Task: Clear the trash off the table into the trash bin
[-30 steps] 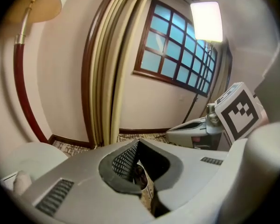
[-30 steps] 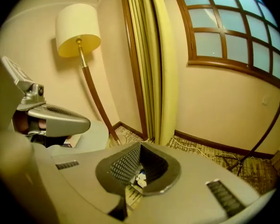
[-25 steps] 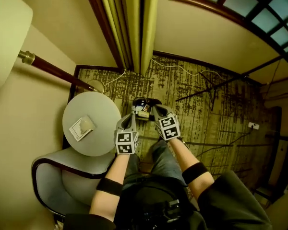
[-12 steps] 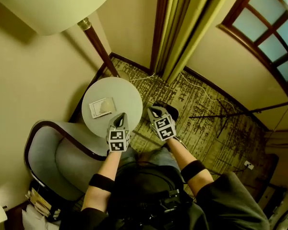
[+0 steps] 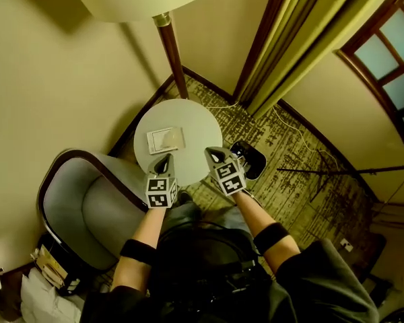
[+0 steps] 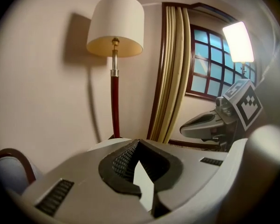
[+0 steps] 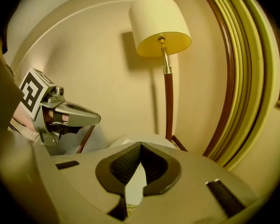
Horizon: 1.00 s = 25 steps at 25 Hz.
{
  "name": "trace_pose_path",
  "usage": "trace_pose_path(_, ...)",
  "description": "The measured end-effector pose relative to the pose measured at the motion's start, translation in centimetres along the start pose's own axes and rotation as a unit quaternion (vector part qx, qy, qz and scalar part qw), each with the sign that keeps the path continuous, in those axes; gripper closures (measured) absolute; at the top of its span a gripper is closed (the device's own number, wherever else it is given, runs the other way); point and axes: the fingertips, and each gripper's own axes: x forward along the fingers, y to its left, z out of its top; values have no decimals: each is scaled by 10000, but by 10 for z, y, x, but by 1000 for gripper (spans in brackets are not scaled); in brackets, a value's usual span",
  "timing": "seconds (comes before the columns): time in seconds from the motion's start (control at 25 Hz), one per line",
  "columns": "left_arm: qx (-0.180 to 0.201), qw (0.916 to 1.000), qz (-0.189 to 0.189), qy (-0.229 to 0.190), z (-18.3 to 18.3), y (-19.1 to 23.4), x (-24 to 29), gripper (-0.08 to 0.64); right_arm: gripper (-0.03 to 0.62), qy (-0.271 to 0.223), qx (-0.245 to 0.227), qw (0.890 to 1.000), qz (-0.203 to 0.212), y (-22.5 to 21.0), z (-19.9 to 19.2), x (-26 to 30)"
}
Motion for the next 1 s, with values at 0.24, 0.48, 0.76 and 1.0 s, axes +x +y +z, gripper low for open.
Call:
trace_pose_path(0.24,-22,10000,73,31,-12,31,-4,554,592,140,-155,9997,82,22,5,26)
trace_pose_path(0.48,74,9999,14,124,-24,52,-7,554,592,497,-585,9966,287,42,-1,58)
trace_pose_path(0.76,-272,9987,376,221,-44,76,-1,554,554,1377,-1666,9719,936,61,-44,109)
trace_pose_path(1.0,-414,9969,594,315,-64,93,20,554,455,1996,-2457,9339,1664,81,-87,165)
